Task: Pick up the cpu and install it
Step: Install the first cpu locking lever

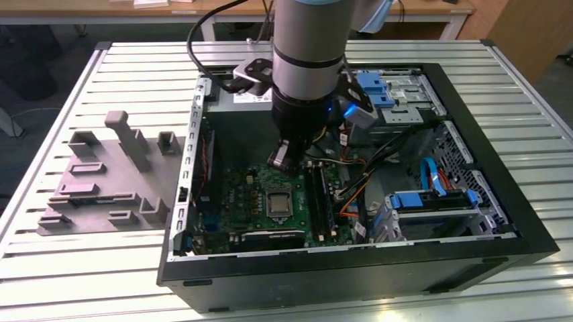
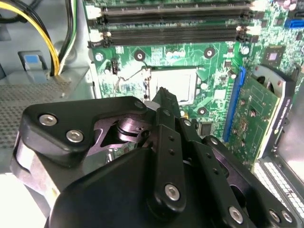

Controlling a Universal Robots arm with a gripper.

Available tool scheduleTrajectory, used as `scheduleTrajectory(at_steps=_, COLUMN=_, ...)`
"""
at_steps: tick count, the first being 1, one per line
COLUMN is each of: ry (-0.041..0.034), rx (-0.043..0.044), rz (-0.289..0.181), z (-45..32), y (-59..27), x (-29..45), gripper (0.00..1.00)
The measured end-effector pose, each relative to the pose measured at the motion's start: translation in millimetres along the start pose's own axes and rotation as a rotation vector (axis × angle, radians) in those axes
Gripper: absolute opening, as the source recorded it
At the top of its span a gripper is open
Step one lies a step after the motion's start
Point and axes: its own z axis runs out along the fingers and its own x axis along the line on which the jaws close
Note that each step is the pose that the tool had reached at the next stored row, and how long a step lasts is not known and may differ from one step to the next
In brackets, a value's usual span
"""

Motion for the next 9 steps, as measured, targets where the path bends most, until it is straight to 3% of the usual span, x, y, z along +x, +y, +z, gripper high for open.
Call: scheduleTrajectory(at_steps=9, ry=0.0001, rx=0.0000, rz=0.000, z=-0.4, y=-5.8, x=-15.0, gripper=0.11)
